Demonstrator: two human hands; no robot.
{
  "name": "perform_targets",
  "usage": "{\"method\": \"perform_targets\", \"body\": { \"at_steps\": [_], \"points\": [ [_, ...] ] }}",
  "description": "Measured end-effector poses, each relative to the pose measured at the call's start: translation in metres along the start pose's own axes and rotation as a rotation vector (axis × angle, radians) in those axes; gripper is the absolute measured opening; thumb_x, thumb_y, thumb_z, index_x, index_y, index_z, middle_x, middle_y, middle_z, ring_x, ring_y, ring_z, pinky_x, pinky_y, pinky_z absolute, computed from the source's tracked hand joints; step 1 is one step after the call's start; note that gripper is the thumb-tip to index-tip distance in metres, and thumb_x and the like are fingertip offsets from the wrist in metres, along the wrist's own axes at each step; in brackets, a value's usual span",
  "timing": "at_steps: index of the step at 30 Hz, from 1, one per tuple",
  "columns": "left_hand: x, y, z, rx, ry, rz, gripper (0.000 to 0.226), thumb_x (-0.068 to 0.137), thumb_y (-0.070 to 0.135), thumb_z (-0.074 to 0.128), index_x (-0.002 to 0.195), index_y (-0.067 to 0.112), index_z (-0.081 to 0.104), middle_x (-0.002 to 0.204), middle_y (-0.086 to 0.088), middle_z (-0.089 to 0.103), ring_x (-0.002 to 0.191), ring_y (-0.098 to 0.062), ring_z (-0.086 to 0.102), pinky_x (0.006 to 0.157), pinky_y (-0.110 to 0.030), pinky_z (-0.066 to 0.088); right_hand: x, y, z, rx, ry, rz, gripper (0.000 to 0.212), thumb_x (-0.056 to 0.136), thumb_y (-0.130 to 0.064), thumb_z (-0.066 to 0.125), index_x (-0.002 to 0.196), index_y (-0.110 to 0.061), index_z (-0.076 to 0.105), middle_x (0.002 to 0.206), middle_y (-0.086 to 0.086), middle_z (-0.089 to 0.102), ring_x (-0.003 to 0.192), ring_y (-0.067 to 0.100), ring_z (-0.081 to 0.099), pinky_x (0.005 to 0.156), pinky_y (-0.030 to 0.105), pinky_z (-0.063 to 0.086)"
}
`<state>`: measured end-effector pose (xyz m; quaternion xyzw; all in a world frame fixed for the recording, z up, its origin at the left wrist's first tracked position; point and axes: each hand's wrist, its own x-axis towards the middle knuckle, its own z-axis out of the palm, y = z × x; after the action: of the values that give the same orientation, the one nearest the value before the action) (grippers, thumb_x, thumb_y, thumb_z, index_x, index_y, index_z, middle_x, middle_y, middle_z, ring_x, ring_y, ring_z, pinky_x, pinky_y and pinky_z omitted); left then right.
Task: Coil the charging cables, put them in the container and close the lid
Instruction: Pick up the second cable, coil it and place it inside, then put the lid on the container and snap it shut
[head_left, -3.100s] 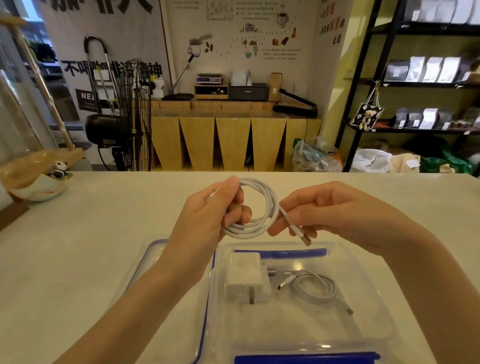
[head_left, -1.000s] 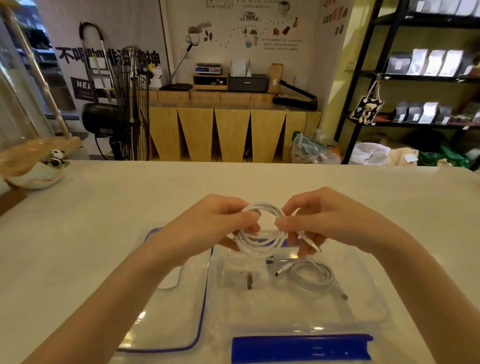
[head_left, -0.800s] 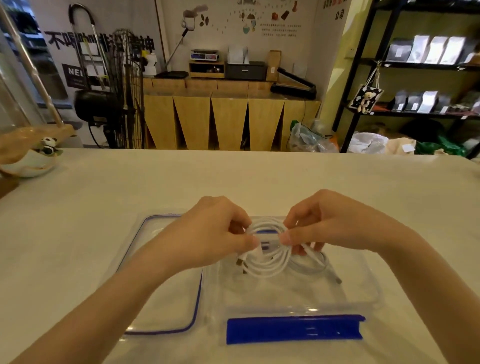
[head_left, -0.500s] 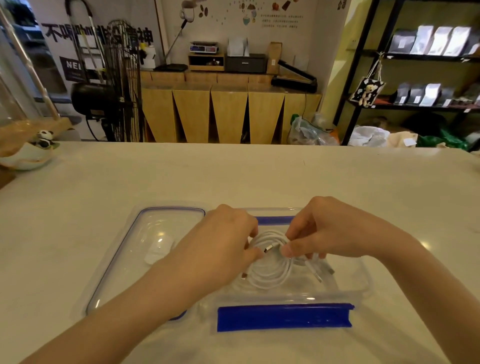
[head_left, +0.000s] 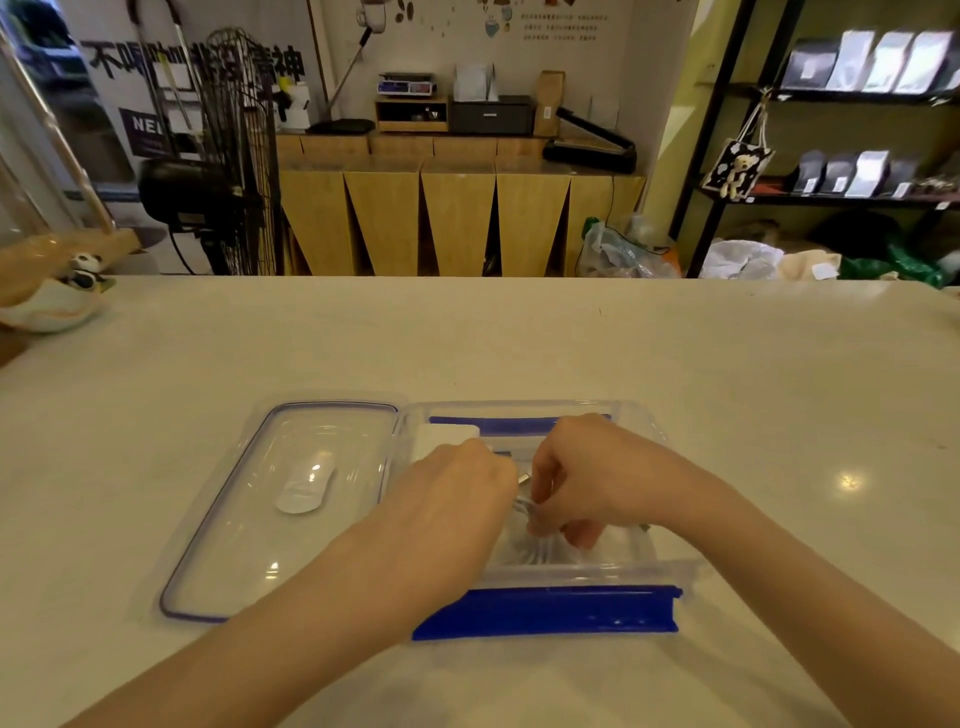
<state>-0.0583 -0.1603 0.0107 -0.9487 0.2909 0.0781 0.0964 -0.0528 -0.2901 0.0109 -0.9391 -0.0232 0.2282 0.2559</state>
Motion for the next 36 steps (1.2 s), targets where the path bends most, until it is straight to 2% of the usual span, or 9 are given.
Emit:
{"method": "perform_targets", "body": {
  "at_steps": [5,10,14,17,20,23,27,32,36],
  "points": [
    [0.002,0.003,-0.006,0.128,-0.027,0.013,0.023,0.092,0.012,0.044,0.111,0.003,0.054,0.114,-0.015,0.058,0.103,-0.029,0.057,0.072,-0.031,0.039,-0.002,-0.005,0.01,-0.316,0.167,-0.081,0.02,0.075,-0.024,0.069,0.089,-0.008,0.071,0.083,0.008,0.072,0.075,0.021,0.066,0.072,0.033,0.055],
    [0.003,0.001,-0.008,0.083,0.014,0.027,0.025,0.09,0.016,0.05,0.114,0.009,0.053,0.113,-0.013,0.057,0.101,-0.026,0.057,0.073,-0.031,0.04,-0.004,-0.009,0.015,-0.341,0.199,-0.078,0.026,0.077,-0.023,0.068,0.1,-0.011,0.062,0.096,0.007,0.069,0.085,0.022,0.064,0.079,0.036,0.054],
    [-0.006,-0.008,-0.007,0.02,0.129,0.017,0.023,0.091,0.026,0.048,0.109,0.016,0.058,0.105,-0.007,0.06,0.086,-0.02,0.053,0.065,-0.029,0.035,-0.011,-0.008,0.003,-0.214,0.177,-0.09,0.026,0.077,-0.027,0.069,0.098,-0.012,0.063,0.09,0.003,0.067,0.079,0.017,0.064,0.076,0.033,0.055],
    [-0.018,-0.023,-0.009,-0.122,0.237,0.033,0.027,0.091,0.03,0.044,0.111,0.025,0.061,0.106,0.001,0.065,0.097,-0.018,0.058,0.076,-0.029,0.046,-0.011,-0.007,-0.008,-0.09,0.19,-0.115,0.013,0.08,-0.027,0.066,0.088,-0.017,0.063,0.075,-0.002,0.067,0.063,0.009,0.066,0.065,0.027,0.058],
    [-0.033,-0.044,-0.014,-0.33,0.286,0.027,0.021,0.088,0.033,0.051,0.104,0.032,0.065,0.088,0.015,0.068,0.077,-0.004,0.06,0.078,-0.025,0.052,-0.007,-0.014,-0.025,-0.012,0.197,-0.17,0.007,0.083,-0.022,0.062,0.085,-0.016,0.064,0.073,0.002,0.071,0.062,0.01,0.069,0.059,0.024,0.059],
    [-0.041,-0.07,-0.012,-0.482,0.368,-0.08,0.019,0.085,0.03,0.056,0.1,0.029,0.067,0.075,0.018,0.058,0.07,-0.002,0.06,0.068,-0.016,0.048,0.007,-0.032,-0.04,0.059,0.179,-0.261,0.009,0.086,-0.018,0.059,0.085,-0.012,0.065,0.071,0.004,0.072,0.06,0.011,0.07,0.053,0.019,0.057],
    [-0.044,-0.11,0.013,-0.559,0.475,-0.234,0.023,0.085,0.027,0.057,0.107,0.024,0.064,0.096,0.006,0.068,0.082,-0.004,0.059,0.069,-0.014,0.043,0.038,-0.066,-0.042,0.058,0.156,-0.383,0.008,0.087,-0.017,0.058,0.087,-0.015,0.065,0.076,0.002,0.07,0.062,0.007,0.067,0.054,0.016,0.055],
    [-0.057,-0.14,0.055,-0.536,0.465,-0.466,0.031,0.086,0.03,0.054,0.116,0.023,0.057,0.118,-0.001,0.059,0.105,-0.018,0.054,0.086,-0.03,0.043,0.086,-0.098,-0.026,-0.159,0.188,-0.458,0.019,0.088,-0.02,0.055,0.103,-0.011,0.063,0.098,0.004,0.065,0.084,0.016,0.059,0.064,0.019,0.046],
    [-0.063,-0.146,0.078,-0.403,0.327,-0.647,0.042,0.086,0.034,0.053,0.124,0.016,0.049,0.123,-0.007,0.051,0.113,-0.025,0.046,0.088,-0.037,0.043,0.122,-0.108,-0.01,-0.5,0.084,-0.29,0.03,0.091,-0.022,0.049,0.114,-0.005,0.057,0.112,0.008,0.06,0.099,0.025,0.055,0.081,0.031,0.043]
  ]
}}
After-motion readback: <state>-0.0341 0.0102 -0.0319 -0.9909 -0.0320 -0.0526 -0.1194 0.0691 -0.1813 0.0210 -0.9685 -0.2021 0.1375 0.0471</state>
